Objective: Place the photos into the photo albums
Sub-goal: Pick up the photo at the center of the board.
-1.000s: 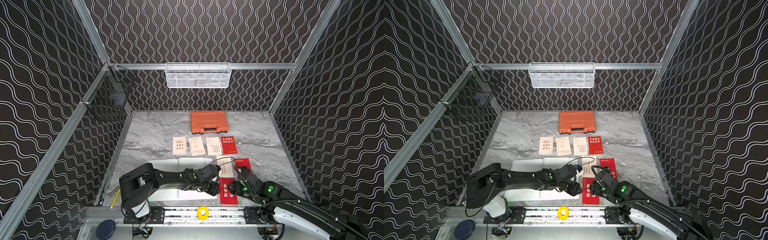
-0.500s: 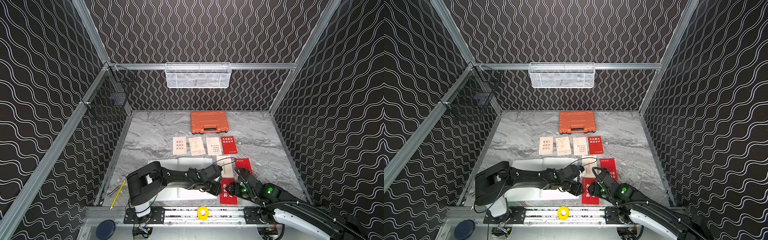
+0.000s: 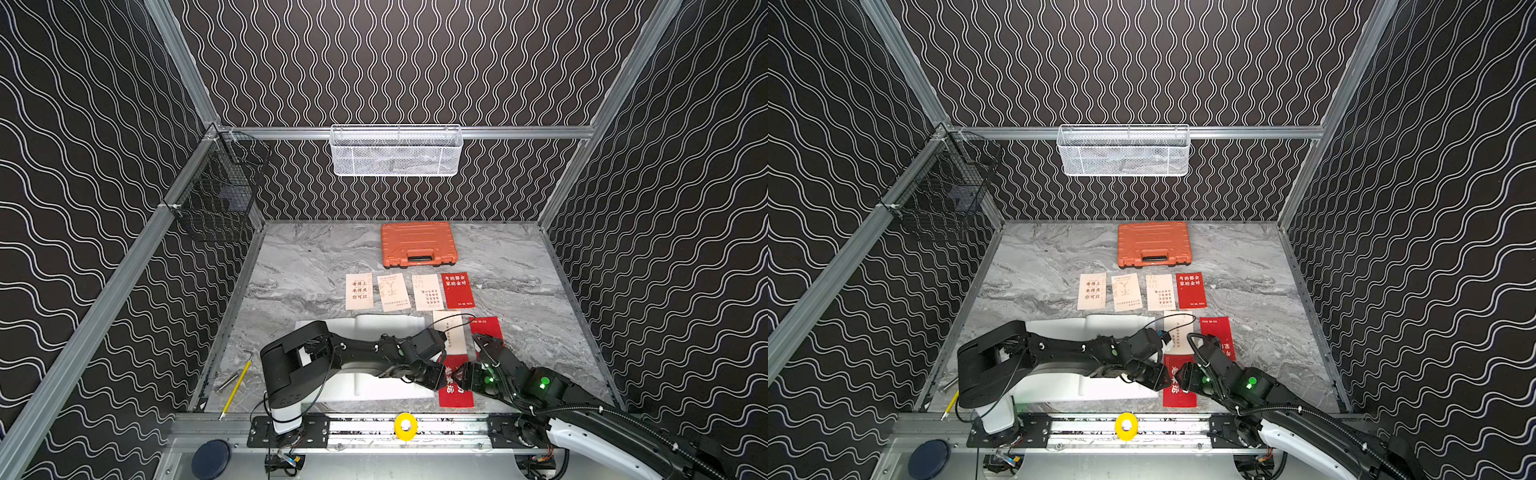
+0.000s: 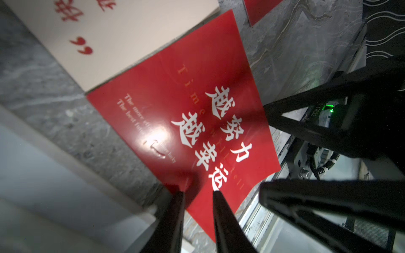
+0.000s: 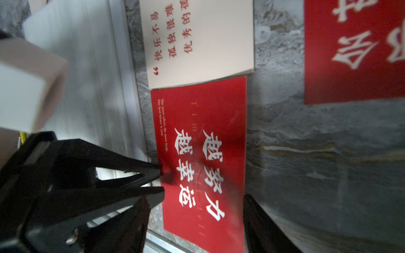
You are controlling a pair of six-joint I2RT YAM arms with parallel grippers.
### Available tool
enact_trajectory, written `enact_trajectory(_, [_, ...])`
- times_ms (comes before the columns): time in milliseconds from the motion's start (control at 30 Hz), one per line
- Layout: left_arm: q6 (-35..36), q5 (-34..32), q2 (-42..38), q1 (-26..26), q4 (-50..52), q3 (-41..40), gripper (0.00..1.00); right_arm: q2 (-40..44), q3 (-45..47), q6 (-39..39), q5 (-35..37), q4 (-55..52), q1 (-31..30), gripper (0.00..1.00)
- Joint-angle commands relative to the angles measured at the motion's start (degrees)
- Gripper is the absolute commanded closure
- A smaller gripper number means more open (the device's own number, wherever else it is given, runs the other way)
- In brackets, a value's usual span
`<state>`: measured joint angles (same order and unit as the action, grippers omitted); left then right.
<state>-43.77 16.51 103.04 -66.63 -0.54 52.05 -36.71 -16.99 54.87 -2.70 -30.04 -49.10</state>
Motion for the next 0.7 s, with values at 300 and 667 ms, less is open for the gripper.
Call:
enact_trajectory(300, [-0.58, 1.57, -1.64, 3.24, 1.11, -4.01, 0.72, 1.63, -2.49, -1.63, -4.91, 0.16, -0.03, 0.43])
enact_trajectory(667, [0.83, 3.82, -1.72, 4.26, 0.54, -3.91, 0.74, -2.49, -2.05, -3.13, -7.15, 4.46, -0.03, 0.53])
